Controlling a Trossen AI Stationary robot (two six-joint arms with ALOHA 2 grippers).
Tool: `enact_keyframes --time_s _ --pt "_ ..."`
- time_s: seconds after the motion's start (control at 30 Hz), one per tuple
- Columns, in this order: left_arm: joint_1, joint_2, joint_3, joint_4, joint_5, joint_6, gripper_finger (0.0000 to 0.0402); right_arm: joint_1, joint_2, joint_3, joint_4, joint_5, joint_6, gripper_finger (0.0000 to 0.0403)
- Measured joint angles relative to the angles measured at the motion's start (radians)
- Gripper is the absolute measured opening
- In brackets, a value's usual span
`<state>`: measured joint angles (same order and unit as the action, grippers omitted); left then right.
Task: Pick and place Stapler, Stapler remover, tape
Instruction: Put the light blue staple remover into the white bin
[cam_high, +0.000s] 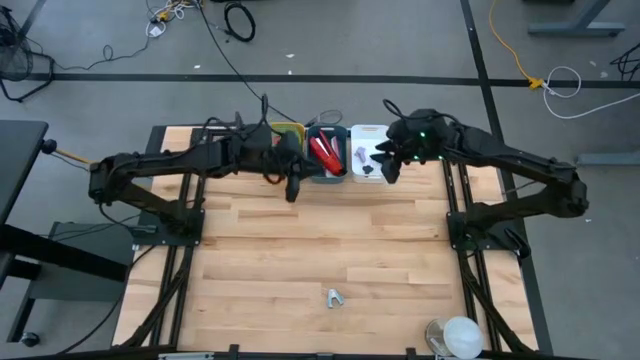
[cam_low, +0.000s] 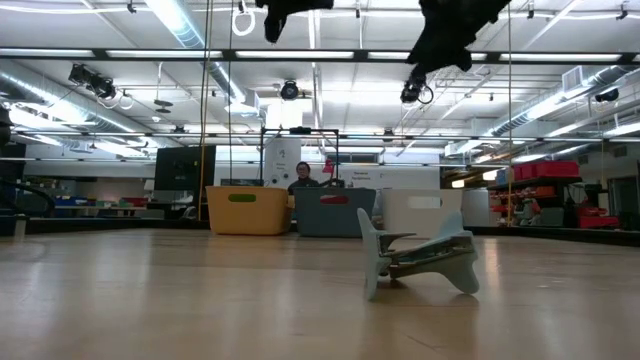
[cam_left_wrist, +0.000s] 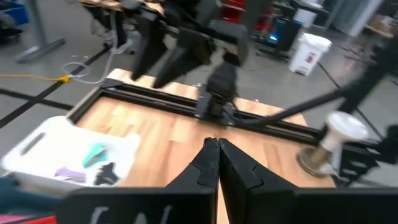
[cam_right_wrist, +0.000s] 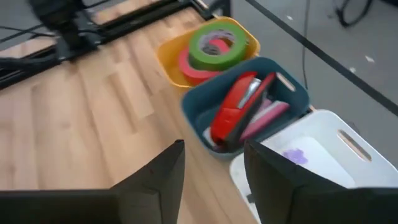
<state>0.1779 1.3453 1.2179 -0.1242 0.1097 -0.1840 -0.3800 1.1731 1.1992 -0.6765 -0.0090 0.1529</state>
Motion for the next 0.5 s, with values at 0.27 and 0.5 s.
enact_keyframes --time_s 0.27,0.5 --pt "-0.135 0.0 0.0 0.0 0.0 0.021 0.0004 0.105 -0.067 0.0 0.0 -0.009 -0.038 0.0164" --pt "-0.242 0.003 0.0 0.001 0.0 0.087 0.0003 0.193 -0.122 0.0 0.0 -0.008 -0.027 0.0164"
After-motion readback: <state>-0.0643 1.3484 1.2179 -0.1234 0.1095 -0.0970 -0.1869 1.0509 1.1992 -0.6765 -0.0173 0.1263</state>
